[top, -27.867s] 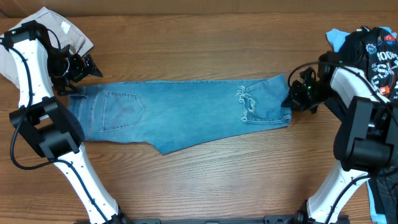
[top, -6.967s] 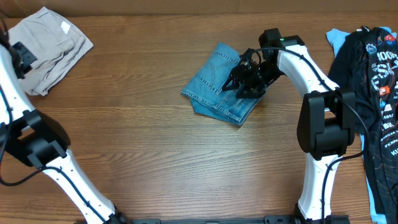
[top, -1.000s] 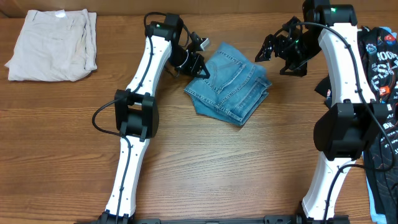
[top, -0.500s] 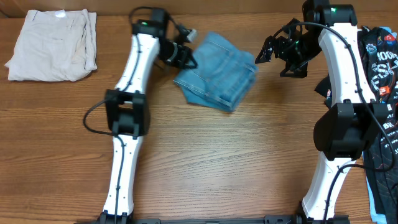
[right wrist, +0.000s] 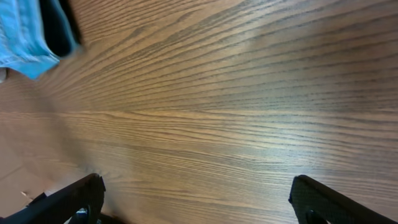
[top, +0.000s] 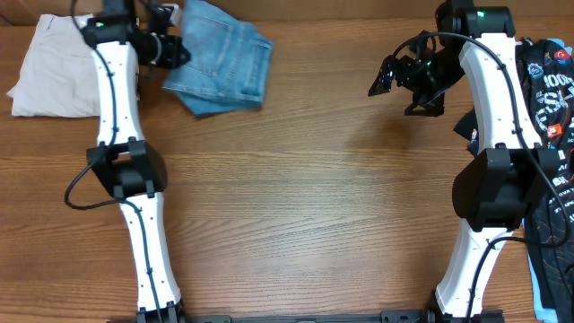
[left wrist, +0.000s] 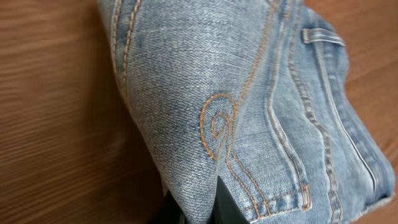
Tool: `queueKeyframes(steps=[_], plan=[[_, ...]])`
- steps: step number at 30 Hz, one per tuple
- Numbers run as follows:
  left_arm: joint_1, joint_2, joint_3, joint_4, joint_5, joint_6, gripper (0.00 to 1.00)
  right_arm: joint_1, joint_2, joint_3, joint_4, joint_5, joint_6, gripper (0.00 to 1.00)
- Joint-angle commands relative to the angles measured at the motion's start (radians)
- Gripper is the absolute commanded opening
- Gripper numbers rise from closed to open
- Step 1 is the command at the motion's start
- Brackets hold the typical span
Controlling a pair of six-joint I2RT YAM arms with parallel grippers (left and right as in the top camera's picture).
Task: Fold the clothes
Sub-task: 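Drag the folded jeans up-left onto the beige trousers with left gripper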
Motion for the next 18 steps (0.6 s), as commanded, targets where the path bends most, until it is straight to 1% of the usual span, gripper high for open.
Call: queueKeyframes(steps=[1,11,18], plan=[[0.014,0.005,0.063,-0.014,0.001,0.027,0.04,0.002,-0.037,0.027,-0.008,0.006,0.004,1.00],[0.092,0.005,0.166,-0.050,-0.029,0.038,0.04,0.002,-0.037,0.027,-0.019,0.006,0.023,1.00],[0.130,-0.024,0.170,-0.039,-0.057,0.033,0.04,0.002,-0.037,0.027,-0.032,0.006,0.024,1.00]])
